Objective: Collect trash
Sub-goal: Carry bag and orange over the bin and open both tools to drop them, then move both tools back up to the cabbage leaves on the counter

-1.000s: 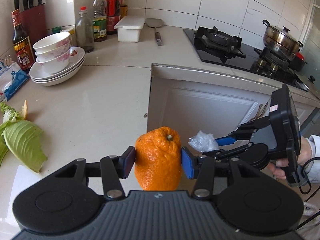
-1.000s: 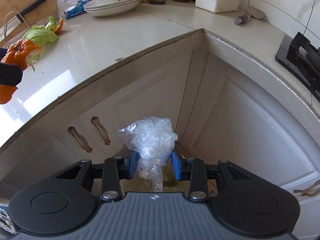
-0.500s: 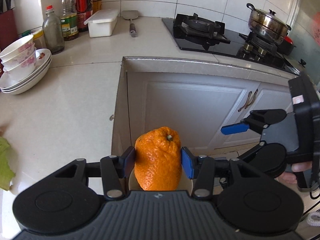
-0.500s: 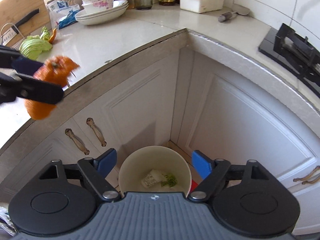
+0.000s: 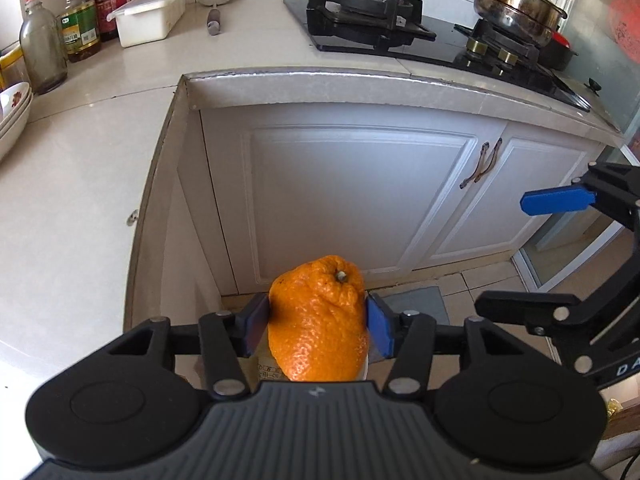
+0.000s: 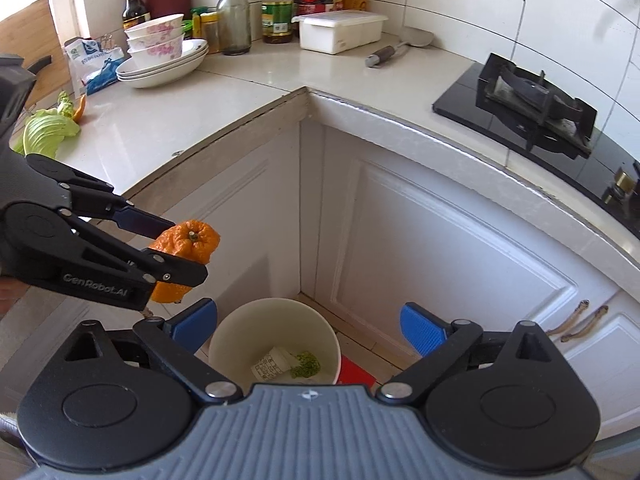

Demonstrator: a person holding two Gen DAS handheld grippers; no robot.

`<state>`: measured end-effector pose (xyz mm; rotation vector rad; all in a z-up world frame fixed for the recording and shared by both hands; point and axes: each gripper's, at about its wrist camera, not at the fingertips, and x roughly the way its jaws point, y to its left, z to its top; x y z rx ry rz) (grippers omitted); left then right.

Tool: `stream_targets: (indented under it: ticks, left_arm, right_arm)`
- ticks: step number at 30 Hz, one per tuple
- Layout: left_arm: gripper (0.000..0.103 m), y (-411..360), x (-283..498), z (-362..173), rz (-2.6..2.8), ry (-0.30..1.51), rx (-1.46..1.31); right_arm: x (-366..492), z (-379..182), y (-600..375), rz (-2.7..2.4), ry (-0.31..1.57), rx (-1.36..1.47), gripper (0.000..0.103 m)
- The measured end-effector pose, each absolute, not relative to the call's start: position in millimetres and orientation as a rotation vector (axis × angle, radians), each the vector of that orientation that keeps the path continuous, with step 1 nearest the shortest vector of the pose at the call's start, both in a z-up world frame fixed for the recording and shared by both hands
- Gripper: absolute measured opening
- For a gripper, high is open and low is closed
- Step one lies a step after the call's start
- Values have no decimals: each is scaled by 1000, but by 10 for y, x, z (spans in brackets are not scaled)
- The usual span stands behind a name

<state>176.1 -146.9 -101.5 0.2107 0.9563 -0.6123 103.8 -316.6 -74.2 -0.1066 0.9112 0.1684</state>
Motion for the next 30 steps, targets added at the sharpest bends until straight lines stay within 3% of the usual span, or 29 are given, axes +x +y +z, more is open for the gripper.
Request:
stream_targets:
  ticks: [2,7,14,30]
  left_arm:
    - [70,-1487,1782,-1024,-607,944,212]
    - [78,-1488,1825,-946,-598,905,220]
    - [83,-1362,1796,-752,-552,844,222]
    - [84,-881,1470,-464,-402,790,161]
  right_arm:
    - [1010,-745,-3192,151,915,-104,100]
    - [976,-733,-3250,125,918,-95,100]
    - [1003,-655,-3213,131,892,-102,101]
    - [1136,-412,-2819,232,818,-189,103]
